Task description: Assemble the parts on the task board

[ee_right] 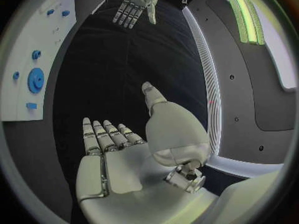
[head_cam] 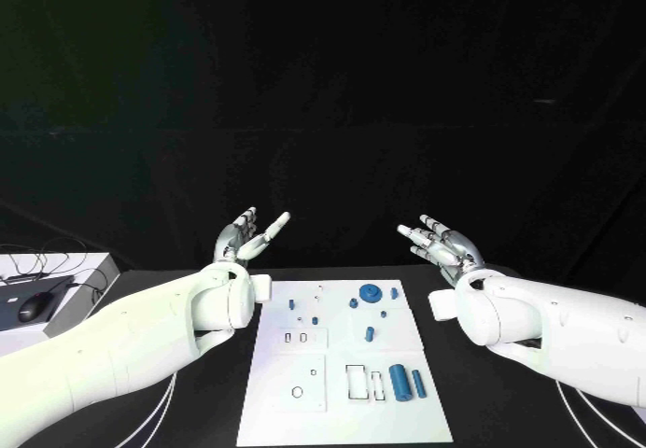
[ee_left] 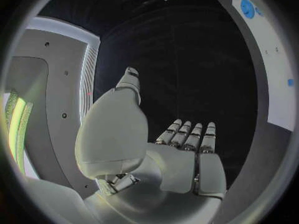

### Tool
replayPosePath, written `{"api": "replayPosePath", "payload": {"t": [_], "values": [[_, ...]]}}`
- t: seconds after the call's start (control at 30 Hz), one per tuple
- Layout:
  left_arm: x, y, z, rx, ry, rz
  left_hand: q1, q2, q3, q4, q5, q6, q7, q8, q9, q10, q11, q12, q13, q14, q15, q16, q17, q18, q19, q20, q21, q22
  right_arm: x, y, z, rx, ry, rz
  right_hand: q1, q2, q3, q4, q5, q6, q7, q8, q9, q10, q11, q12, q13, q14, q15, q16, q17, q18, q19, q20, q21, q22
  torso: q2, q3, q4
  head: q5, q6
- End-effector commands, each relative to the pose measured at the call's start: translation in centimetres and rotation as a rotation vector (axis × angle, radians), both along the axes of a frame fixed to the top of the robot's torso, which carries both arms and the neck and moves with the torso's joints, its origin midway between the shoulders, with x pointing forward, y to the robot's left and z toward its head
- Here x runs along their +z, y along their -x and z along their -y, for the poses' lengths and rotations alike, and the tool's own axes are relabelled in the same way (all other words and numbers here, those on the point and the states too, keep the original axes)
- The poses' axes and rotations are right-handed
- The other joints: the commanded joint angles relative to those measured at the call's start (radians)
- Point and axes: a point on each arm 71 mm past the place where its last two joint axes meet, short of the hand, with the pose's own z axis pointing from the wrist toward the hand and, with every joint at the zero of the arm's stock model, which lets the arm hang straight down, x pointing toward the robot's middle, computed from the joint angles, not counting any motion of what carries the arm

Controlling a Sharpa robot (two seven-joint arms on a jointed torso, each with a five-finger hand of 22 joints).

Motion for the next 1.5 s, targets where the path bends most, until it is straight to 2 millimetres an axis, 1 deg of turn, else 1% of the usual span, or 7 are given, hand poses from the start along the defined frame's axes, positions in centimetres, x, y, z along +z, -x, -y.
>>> {"api": "replayPosePath", "payload": {"t": [0.03, 0.27, 0.3, 0.43, 0.7, 1.07, 1.5], "values": [[0.1, -0.4, 0.6, -0.084, 0.006, -0.001, 0.044, -0.007, 0.005, 0.012, 0.006, 0.023, 0.029, 0.005, 0.003, 0.013, 0.019, 0.006, 0.003, 0.017, 0.015, 0.008, 0.003, 0.019, 0.016, 0.013, 0.007, 0.004, 0.0, -0.3, -0.4, 0.165, -0.020, -0.055, 0.064, -0.010, 0.007, -0.029, 0.007, 0.023, 0.166, 0.005, 0.003, 0.026, 0.013, 0.006, 0.003, 0.027, 0.013, 0.006, 0.004, -0.004, 0.018, 0.015, 0.020, 0.004, 0.000, 0.0000, -0.0002, 0.000, 0.000], [0.1, -0.4, 0.6, -0.084, 0.006, -0.001, 0.052, 0.070, 0.072, 0.004, 0.003, 0.166, 0.049, 0.027, 0.015, 0.275, 0.085, 0.040, 0.017, 0.295, 0.042, 0.060, 0.025, 0.050, 0.285, 0.021, 0.111, 0.052, 0.3, -0.8, 0.2, 0.199, -0.008, -0.069, 0.204, -0.033, 0.015, -0.094, -0.015, 0.207, 0.131, 0.021, 0.016, 0.328, -0.029, 0.022, 0.018, 0.396, -0.036, 0.030, 0.024, 0.070, 0.262, -0.009, 0.152, 0.030, 0.000, 0.0000, -0.0002, 0.000, 0.000], [-0.2, -0.1, -0.4, -0.149, 0.024, -0.006, 0.054, 0.094, 0.083, 0.003, 0.004, 0.219, 0.053, 0.038, 0.020, 0.370, 0.082, 0.056, 0.027, 0.352, 0.034, 0.069, 0.028, 0.056, 0.347, 0.018, 0.134, 0.062, 0.9, -1.2, 1.6, 0.232, 0.198, 0.076, 0.219, -0.034, 0.014, -0.101, -0.014, 0.261, 0.128, 0.027, 0.020, 0.398, -0.038, 0.027, 0.021, 0.466, -0.046, 0.035, 0.027, 0.079, 0.336, -0.016, 0.189, 0.037, -0.001, -0.0016, -0.0017, 0.000, -0.040], [-0.1, 0.3, -1.1, -0.182, 0.008, 0.006, 0.062, 0.177, 0.079, -0.062, -0.003, 0.499, 0.053, 0.073, 0.032, 0.774, 0.028, 0.064, 0.040, 0.825, -0.034, 0.143, 0.057, 0.122, 0.678, -0.013, 0.264, 0.104, 1.1, -1.0, 1.6, 0.261, 0.370, 0.162, 0.269, -0.024, 0.024, -0.125, -0.005, 0.540, 0.100, 0.046, 0.034, 0.727, -0.087, 0.040, 0.034, 0.883, -0.112, 0.067, 0.044, 0.112, 0.595, -0.068, 0.282, 0.054, 0.004, -0.0004, -0.0005, -0.003, -0.048], [0.3, 2.3, -1.6, -0.257, -0.027, 0.035, 0.108, 0.236, 0.051, -0.177, -0.001, 0.828, 0.031, 0.081, 0.042, 1.014, -0.041, 0.048, 0.042, 1.121, -0.128, 0.189, 0.082, 0.141, 0.896, -0.087, 0.352, 0.123, 1.4, -0.6, 0.9, 0.334, 0.714, 0.327, 0.268, -0.030, 0.068, -0.154, 0.000, 0.897, 0.060, 0.059, 0.052, 0.977, -0.158, 0.047, 0.040, 1.199, -0.224, 0.093, 0.070, 0.093, 0.811, -0.195, 0.392, 0.099, 0.028, 0.0011, 0.0101, -0.012, -0.055], [1.0, 5.3, -1.5, -0.336, -0.048, 0.049, 0.140, 0.257, 0.027, -0.247, -0.001, 0.905, 0.011, 0.046, 0.043, 1.122, -0.087, 0.044, 0.042, 1.243, -0.196, 0.453, 0.275, 0.067, 1.034, -0.235, 0.550, 0.231, 1.4, 0.1, -0.9, 0.378, 1.037, 0.433, 0.244, -0.069, 0.080, -0.166, 0.035, 0.988, 0.018, 0.049, 0.053, 1.133, -0.226, 0.042, 0.044, 1.350, -0.318, 0.492, 0.319, 0.070, 0.962, -0.328, 0.660, 0.273, 0.070, 0.0005, 0.0276, -0.028, -0.053], [2.5, 7.7, 0.1, -0.421, -0.034, 0.073, 0.136, 0.288, -0.010, -0.316, 0.000, 0.918, 0.000, 0.048, 0.045, 1.152, -0.102, 0.057, 0.049, 1.105, -0.215, 0.831, 0.587, 0.043, 0.928, -0.287, 0.817, 0.418, 1.6, -0.2, -4.6, 0.334, 1.313, 0.508, 0.198, -0.116, 0.131, -0.134, 0.031, 0.994, 0.014, 0.051, 0.055, 1.047, -0.205, 0.047, 0.046, 1.297, -0.307, 0.889, 0.567, 0.110, 1.011, -0.322, 0.775, 0.409, 0.122, -0.0025, 0.0507, -0.050, -0.039]]}}
